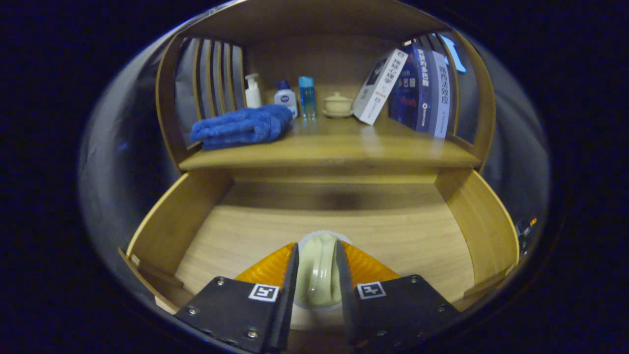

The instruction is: Pull open the drawer, take out the items inside it, and place them on the countertop above the cabinet.

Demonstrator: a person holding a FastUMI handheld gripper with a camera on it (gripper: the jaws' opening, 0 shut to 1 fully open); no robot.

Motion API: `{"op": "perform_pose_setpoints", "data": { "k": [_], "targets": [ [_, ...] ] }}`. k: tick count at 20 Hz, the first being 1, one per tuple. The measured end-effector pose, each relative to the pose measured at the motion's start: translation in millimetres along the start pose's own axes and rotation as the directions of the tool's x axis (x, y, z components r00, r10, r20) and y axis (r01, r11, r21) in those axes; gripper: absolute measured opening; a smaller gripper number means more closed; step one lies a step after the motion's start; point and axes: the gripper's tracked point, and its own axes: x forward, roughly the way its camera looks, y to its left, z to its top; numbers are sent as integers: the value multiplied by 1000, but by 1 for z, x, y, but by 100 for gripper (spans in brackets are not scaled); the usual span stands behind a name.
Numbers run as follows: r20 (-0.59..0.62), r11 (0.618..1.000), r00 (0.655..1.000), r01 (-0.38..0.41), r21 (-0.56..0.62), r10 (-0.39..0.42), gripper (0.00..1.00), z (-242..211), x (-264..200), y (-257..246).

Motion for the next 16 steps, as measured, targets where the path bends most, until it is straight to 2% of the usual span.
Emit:
{"op": "perform_pose_setpoints", "data": {
  "k": [6,11,14,16],
  "targets": [
    [-142,1000,989,26,-3,-26,44,-29,6,-5],
    [-121,999,992,33,0,-33,42,-20,8,-7],
    [-97,1000,995,22,0,-22,20,-21,8,-7],
    [-82,1000,997,14,9,-13,20,-20,7,-7]
  ]
}}
